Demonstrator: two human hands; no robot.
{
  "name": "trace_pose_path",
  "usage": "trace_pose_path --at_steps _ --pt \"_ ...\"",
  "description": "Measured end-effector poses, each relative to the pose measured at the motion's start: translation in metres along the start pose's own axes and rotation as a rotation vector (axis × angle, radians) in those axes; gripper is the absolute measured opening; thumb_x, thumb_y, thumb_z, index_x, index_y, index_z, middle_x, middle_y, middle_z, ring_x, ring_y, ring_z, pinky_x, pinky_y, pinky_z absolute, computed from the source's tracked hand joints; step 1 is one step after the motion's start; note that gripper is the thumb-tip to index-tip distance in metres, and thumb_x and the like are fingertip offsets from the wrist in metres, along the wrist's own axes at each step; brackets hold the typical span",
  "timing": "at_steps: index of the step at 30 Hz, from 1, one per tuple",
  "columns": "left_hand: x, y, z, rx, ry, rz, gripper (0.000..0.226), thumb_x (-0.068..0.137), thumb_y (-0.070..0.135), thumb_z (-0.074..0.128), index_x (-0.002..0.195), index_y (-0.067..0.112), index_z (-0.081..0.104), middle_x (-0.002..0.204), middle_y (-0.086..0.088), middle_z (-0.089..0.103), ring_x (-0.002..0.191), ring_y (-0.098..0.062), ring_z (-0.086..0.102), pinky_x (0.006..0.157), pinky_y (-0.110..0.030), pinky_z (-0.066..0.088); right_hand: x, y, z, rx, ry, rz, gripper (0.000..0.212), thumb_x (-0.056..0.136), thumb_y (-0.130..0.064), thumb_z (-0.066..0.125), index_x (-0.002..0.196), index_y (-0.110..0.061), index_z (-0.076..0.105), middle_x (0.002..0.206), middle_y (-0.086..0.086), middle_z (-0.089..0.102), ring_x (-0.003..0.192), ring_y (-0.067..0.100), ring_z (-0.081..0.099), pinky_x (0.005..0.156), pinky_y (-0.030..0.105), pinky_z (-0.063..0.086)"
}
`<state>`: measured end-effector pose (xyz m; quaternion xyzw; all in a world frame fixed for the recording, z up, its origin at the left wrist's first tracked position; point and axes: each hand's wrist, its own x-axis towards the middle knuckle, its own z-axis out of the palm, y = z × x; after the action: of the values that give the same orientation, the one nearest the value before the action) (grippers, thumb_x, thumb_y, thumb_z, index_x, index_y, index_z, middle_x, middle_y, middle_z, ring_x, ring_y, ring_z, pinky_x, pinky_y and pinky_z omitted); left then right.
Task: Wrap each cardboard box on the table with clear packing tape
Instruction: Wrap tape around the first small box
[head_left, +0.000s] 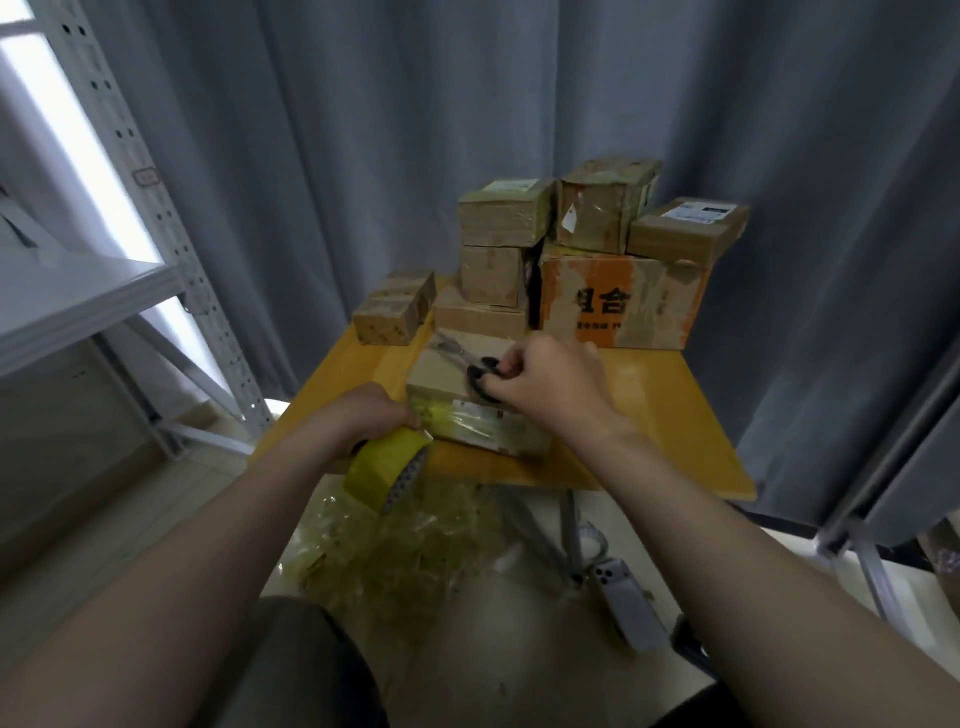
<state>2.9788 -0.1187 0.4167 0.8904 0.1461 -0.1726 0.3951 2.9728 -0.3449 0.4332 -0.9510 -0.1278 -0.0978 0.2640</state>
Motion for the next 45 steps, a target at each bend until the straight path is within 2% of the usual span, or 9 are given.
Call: trace_pose_path --at_steps 3,8,21,28,33,36,39,41,45 --pt "0.002 -0.003 -0.001 -0.096 -0.011 -0.03 0.046 0.091 0.032 0.076 0.123 0.01 0.052 0.103 -0.01 0.062 0.089 -0.03 0.063 0.076 -0.041 0.055 0.022 -0.01 0.024 -0.091 0.01 0.005 0.03 0.09 -0.056 0.069 0.084 -0.028 0.076 0.085 -0.006 0.068 0.098 0.021 0.059 0.091 0.043 0.043" --pt "-0.008 -0.022 0.004 -0.155 -0.158 -0.118 0.047 0.088 0.039 0.08 0.12 0.008 0.064 0.109 -0.017 0.075 0.095 -0.033 0.074 0.084 -0.046 0.062 0.025 -0.006 0.045 -0.05 0.059 0.036 0.03 0.089 -0.061 0.067 0.099 -0.034 0.073 0.116 -0.003 0.063 0.12 0.026 0.05 0.101 0.044 0.034" --pt "-0.031 -0.054 0.022 -0.244 -0.333 -0.194 0.04 0.093 0.044 0.071 0.12 0.015 0.066 0.119 -0.013 0.073 0.11 -0.031 0.071 0.091 -0.045 0.06 0.032 -0.001 0.047 -0.058 0.087 0.024 0.03 0.089 -0.065 0.066 0.097 -0.036 0.071 0.126 -0.001 0.064 0.12 0.025 0.049 0.095 0.042 0.035" --pt "-0.029 -0.058 0.048 -0.084 -0.271 -0.147 0.036 0.1 0.045 0.059 0.125 0.018 0.06 0.104 -0.01 0.067 0.082 -0.022 0.067 0.064 -0.03 0.058 0.036 0.001 0.049 -0.078 0.082 0.013 0.028 0.089 -0.066 0.065 0.094 -0.038 0.066 0.1 -0.009 0.053 0.11 0.022 0.05 0.09 0.041 0.035" --pt "-0.025 -0.066 0.058 -0.197 -0.246 -0.149 0.032 0.099 0.048 0.061 0.118 0.022 0.061 0.099 -0.009 0.066 0.082 -0.024 0.065 0.071 -0.031 0.054 0.039 0.002 0.05 -0.084 0.086 0.001 0.03 0.09 -0.063 0.067 0.098 -0.034 0.07 0.099 -0.008 0.052 0.108 0.022 0.05 0.087 0.04 0.033" --pt "-0.027 -0.071 0.062 -0.36 -0.26 -0.19 0.035 0.095 0.043 0.068 0.121 0.022 0.061 0.116 -0.013 0.068 0.101 -0.031 0.068 0.085 -0.041 0.056 0.043 0.0 0.042 -0.046 0.038 -0.004 0.032 0.087 -0.058 0.074 0.103 -0.03 0.076 0.105 -0.005 0.055 0.11 0.024 0.051 0.09 0.041 0.04" --pt "-0.031 -0.07 0.066 -0.475 -0.259 -0.16 0.033 0.097 0.037 0.066 0.126 0.022 0.062 0.121 -0.013 0.066 0.106 -0.034 0.067 0.082 -0.045 0.059 0.048 -0.014 0.029 -0.199 -0.048 -0.034 0.032 0.088 -0.048 0.077 0.101 -0.019 0.08 0.113 0.004 0.061 0.115 0.028 0.048 0.084 0.041 0.045" --pt "-0.034 -0.071 0.069 -0.529 -0.227 -0.149 0.029 0.098 0.036 0.067 0.124 0.023 0.064 0.119 -0.012 0.068 0.105 -0.033 0.067 0.086 -0.049 0.06 0.048 -0.027 0.019 -0.229 -0.072 -0.022 0.033 0.091 -0.045 0.075 0.099 -0.013 0.078 0.103 0.004 0.066 0.106 0.025 0.057 0.076 0.039 0.049" --pt "-0.037 -0.074 0.076 -0.595 -0.157 -0.152 0.036 0.091 0.035 0.075 0.123 0.022 0.066 0.118 -0.014 0.07 0.106 -0.034 0.07 0.092 -0.053 0.058 0.03 -0.032 -0.004 0.402 -0.182 0.07 0.034 0.1 -0.035 0.067 0.095 -0.004 0.08 0.066 -0.002 0.069 0.049 0.016 0.051 0.046 0.028 0.039"
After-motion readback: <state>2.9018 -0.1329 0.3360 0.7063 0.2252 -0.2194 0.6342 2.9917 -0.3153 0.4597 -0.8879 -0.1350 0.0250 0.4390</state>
